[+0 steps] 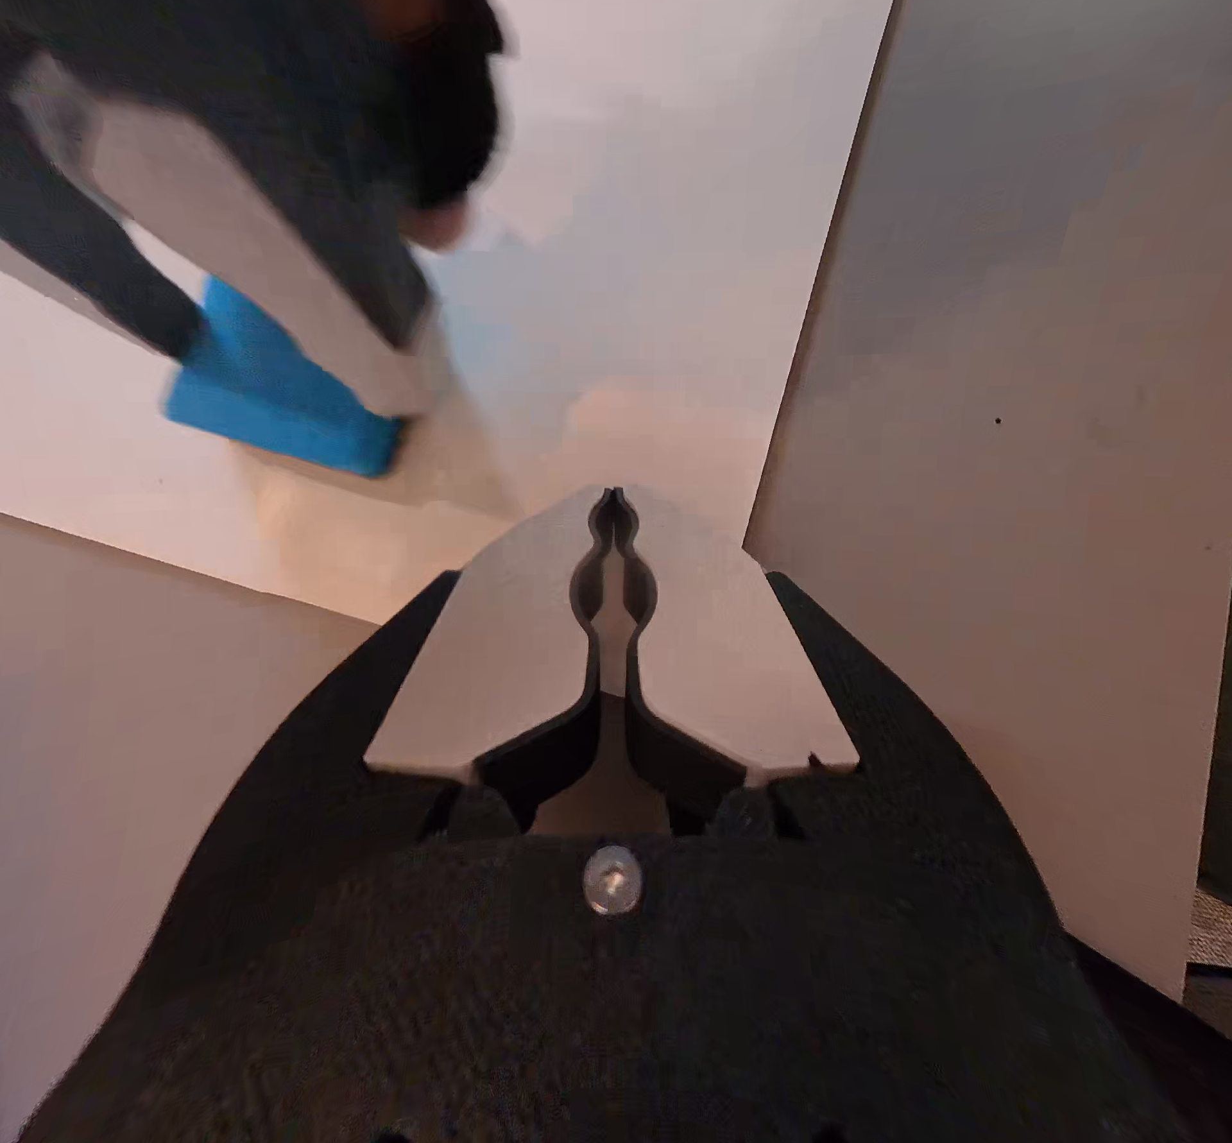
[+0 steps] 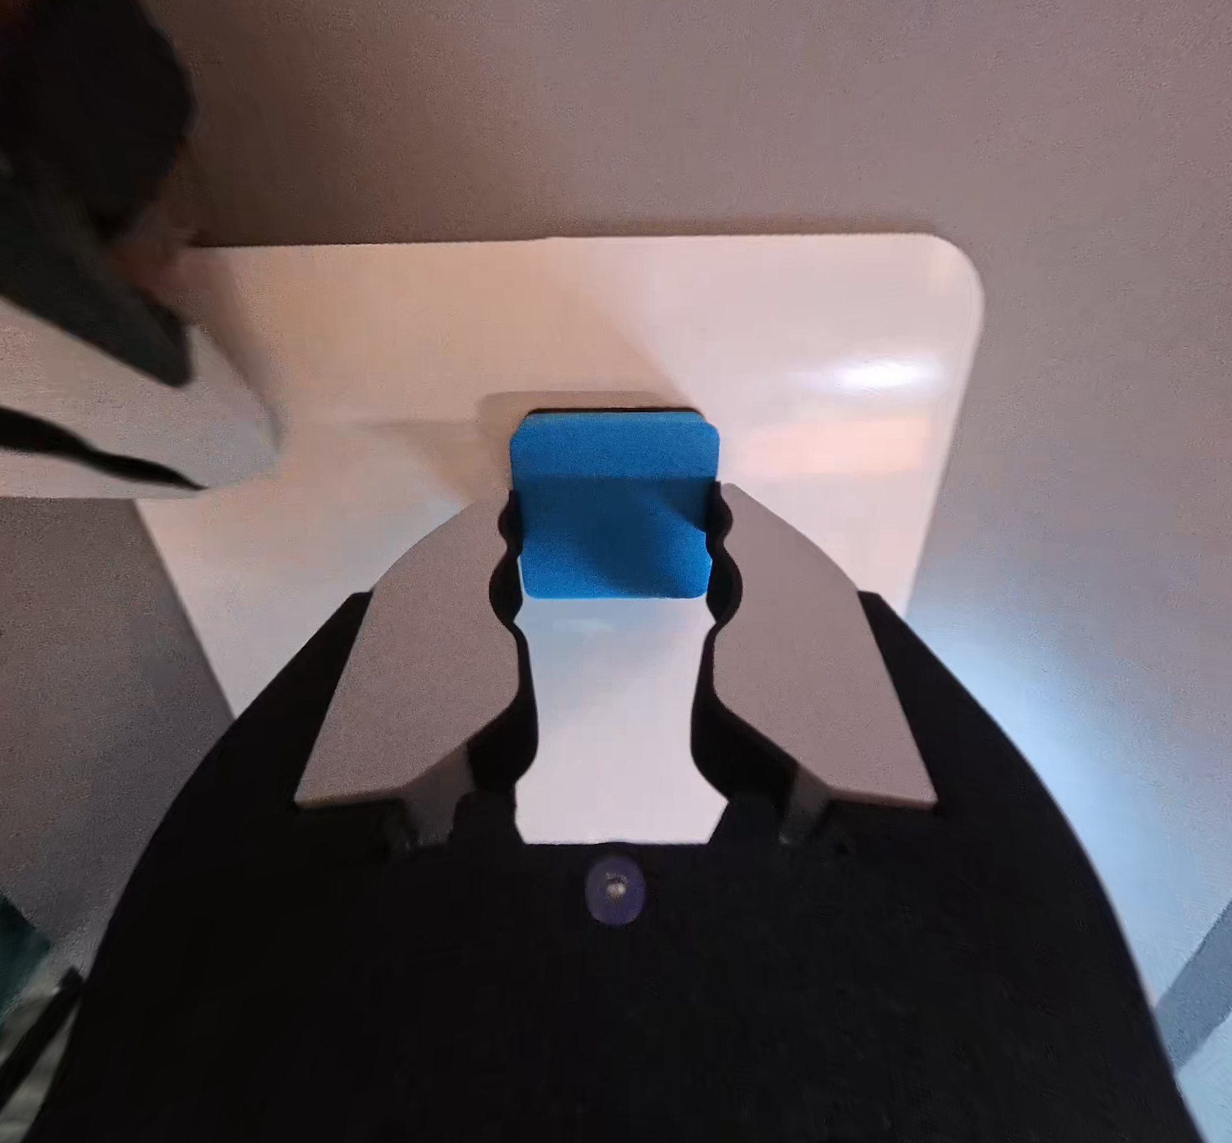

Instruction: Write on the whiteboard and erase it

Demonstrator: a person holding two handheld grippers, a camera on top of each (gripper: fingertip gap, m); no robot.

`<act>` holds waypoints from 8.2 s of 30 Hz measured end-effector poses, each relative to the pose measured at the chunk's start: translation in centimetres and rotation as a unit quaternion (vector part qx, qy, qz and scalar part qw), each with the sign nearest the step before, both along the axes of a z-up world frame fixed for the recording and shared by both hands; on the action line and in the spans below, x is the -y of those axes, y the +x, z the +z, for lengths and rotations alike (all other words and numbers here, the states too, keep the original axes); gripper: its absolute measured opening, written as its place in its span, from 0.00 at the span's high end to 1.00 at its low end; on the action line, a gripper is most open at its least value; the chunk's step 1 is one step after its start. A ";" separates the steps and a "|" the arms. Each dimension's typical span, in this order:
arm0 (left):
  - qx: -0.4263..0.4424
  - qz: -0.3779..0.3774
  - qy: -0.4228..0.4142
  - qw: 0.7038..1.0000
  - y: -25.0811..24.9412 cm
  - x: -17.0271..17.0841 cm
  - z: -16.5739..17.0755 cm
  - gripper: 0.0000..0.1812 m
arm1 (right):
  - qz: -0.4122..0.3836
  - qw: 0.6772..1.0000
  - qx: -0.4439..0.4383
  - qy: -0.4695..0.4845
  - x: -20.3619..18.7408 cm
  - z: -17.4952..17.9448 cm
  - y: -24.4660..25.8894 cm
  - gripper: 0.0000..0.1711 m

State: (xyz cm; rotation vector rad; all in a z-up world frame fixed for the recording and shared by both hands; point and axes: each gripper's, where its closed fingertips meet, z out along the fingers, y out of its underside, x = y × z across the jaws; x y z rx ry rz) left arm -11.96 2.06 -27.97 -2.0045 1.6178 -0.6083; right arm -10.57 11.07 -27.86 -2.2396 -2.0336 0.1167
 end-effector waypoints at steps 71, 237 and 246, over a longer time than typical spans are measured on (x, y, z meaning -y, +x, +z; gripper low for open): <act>0.008 -0.006 -0.001 1.000 -0.1 0.6 0.4 1.00 | -0.039 0.997 -0.070 -0.008 -5.4 0.6 -4.9 0.71; -0.017 0.010 0.042 0.999 0.0 1.0 0.1 1.00 | -0.117 0.993 -0.013 0.002 -0.5 0.7 18.0 0.71; -0.018 0.004 0.046 0.999 0.3 1.0 0.1 1.00 | 0.001 0.999 -0.038 -0.009 7.5 0.7 9.9 0.70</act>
